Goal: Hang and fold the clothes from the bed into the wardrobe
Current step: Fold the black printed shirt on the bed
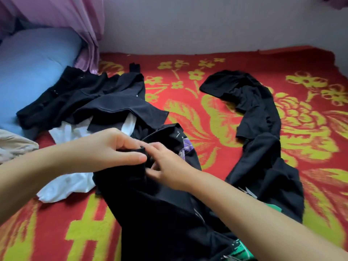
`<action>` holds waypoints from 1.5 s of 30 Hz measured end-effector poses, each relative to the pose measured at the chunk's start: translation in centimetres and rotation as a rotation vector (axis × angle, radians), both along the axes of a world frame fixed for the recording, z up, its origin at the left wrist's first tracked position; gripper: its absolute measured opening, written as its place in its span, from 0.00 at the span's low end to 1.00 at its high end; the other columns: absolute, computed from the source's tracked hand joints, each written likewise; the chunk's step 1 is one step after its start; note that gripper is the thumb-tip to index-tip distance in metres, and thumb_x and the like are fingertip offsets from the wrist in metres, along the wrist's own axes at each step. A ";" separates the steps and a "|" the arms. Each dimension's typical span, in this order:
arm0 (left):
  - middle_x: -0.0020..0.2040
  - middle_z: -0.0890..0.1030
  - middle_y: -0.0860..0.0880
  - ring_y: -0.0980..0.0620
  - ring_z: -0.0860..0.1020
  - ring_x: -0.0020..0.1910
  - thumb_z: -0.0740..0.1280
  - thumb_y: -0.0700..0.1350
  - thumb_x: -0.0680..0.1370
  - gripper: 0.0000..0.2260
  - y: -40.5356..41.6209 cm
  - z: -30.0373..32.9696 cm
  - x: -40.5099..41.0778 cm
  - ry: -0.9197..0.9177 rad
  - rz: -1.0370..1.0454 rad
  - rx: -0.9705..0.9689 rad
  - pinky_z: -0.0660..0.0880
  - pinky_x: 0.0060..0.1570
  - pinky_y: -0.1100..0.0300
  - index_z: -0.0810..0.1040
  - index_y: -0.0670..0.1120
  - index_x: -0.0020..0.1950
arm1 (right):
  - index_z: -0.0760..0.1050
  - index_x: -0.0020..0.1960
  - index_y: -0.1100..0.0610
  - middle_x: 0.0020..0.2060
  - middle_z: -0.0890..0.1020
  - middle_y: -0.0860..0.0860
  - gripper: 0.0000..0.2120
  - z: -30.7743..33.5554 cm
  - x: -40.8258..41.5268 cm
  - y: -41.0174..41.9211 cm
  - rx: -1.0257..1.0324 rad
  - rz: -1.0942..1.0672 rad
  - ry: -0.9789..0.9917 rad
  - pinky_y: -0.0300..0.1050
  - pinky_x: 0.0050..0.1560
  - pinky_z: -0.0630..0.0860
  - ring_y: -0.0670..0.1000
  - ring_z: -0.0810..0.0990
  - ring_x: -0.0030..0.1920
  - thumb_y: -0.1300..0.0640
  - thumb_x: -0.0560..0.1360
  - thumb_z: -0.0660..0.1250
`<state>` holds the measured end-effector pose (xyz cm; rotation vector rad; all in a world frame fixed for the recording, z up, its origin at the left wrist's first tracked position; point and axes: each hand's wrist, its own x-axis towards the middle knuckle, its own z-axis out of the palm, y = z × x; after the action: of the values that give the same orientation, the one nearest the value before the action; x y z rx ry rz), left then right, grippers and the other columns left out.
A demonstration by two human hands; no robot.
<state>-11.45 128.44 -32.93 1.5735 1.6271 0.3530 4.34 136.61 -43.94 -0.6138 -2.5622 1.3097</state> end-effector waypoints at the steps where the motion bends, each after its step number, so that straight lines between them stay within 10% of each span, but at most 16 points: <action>1: 0.32 0.80 0.46 0.55 0.75 0.31 0.66 0.71 0.61 0.25 -0.3 -0.2 0.4 -0.029 0.000 -0.015 0.70 0.32 0.60 0.83 0.51 0.39 | 0.59 0.74 0.43 0.61 0.70 0.54 0.30 0.4 -0.4 -0.2 0.040 -0.018 -0.028 0.47 0.59 0.72 0.55 0.78 0.52 0.59 0.76 0.64; 8: 0.36 0.76 0.40 0.47 0.73 0.34 0.71 0.59 0.70 0.27 3.1 1.7 -2.5 -0.235 0.496 0.181 0.69 0.32 0.61 0.76 0.33 0.43 | 0.61 0.70 0.54 0.60 0.73 0.53 0.22 -7.2 0.8 2.0 -0.360 -0.618 -0.041 0.45 0.59 0.69 0.51 0.73 0.54 0.49 0.79 0.58; 12: 0.34 0.79 0.47 0.53 0.77 0.31 0.67 0.50 0.77 0.11 10.6 1.6 0.2 -0.404 0.685 0.368 0.74 0.33 0.64 0.80 0.45 0.40 | 0.75 0.39 0.59 0.37 0.79 0.39 0.04 -9.9 2.9 1.7 -0.431 -0.494 0.322 0.34 0.35 0.70 0.37 0.75 0.34 0.63 0.69 0.69; 17: 0.70 0.71 0.45 0.49 0.69 0.68 0.60 0.51 0.80 0.23 16.9 -6.3 3.4 -0.021 0.657 0.313 0.64 0.67 0.57 0.66 0.44 0.73 | 0.79 0.47 0.54 0.41 0.83 0.55 0.06 -11.5 4.1 1.5 -1.326 -0.819 0.342 0.42 0.41 0.76 0.50 0.80 0.37 0.52 0.72 0.69; 20: 0.75 0.61 0.43 0.44 0.61 0.73 0.59 0.54 0.80 0.29 13.8 -11.3 4.0 0.225 0.662 0.161 0.58 0.71 0.46 0.53 0.48 0.78 | 0.75 0.58 0.56 0.57 0.80 0.57 0.23 -12.3 9.3 2.7 -1.043 -0.907 -0.140 0.45 0.47 0.75 0.54 0.78 0.49 0.42 0.80 0.51; 23: 0.73 0.64 0.42 0.42 0.64 0.71 0.62 0.54 0.78 0.29 5.3 -18.0 3.7 0.343 0.743 0.093 0.64 0.67 0.44 0.58 0.46 0.75 | 0.70 0.66 0.58 0.65 0.73 0.59 0.23 -12.7 15.1 1.5 -0.489 -0.866 -0.282 0.48 0.66 0.67 0.54 0.72 0.64 0.43 0.79 0.56; 29: 0.63 0.74 0.40 0.44 0.72 0.60 0.69 0.51 0.76 0.28 -10.3 -24.5 7.3 0.069 1.041 -0.168 0.68 0.60 0.53 0.65 0.38 0.70 | 0.46 0.78 0.56 0.60 0.78 0.56 0.48 -10.4 17.5 -4.1 0.222 -0.233 -0.743 0.51 0.69 0.63 0.56 0.74 0.63 0.27 0.70 0.56; 36: 0.47 0.78 0.47 0.51 0.75 0.48 0.64 0.42 0.80 0.09 -14.4 -24.2 11.1 -0.057 0.950 -0.169 0.64 0.40 0.62 0.79 0.37 0.53 | 0.68 0.59 0.56 0.52 0.81 0.59 0.25 -8.7 20.4 -3.6 0.430 -0.195 -1.042 0.50 0.48 0.74 0.59 0.80 0.54 0.36 0.78 0.52; 42: 0.46 0.80 0.46 0.48 0.77 0.47 0.66 0.55 0.77 0.15 -17.8 -24.9 11.8 -0.415 1.210 -0.309 0.72 0.45 0.54 0.77 0.44 0.51 | 0.72 0.62 0.60 0.56 0.78 0.58 0.19 -9.8 24.6 -8.0 0.514 -0.667 -0.441 0.55 0.55 0.71 0.60 0.76 0.56 0.51 0.75 0.63; 45: 0.42 0.78 0.49 0.52 0.75 0.42 0.69 0.66 0.67 0.29 -22.7 -24.1 13.6 -0.494 1.047 -0.464 0.70 0.42 0.58 0.76 0.42 0.52 | 0.64 0.70 0.66 0.65 0.71 0.63 0.29 -11.0 27.2 -13.7 0.103 -1.058 -0.383 0.52 0.66 0.62 0.62 0.68 0.66 0.59 0.74 0.70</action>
<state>2.12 105.75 -57.07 0.1626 1.8141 0.7572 31.56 122.96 -54.91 -1.9590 -1.9085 0.6983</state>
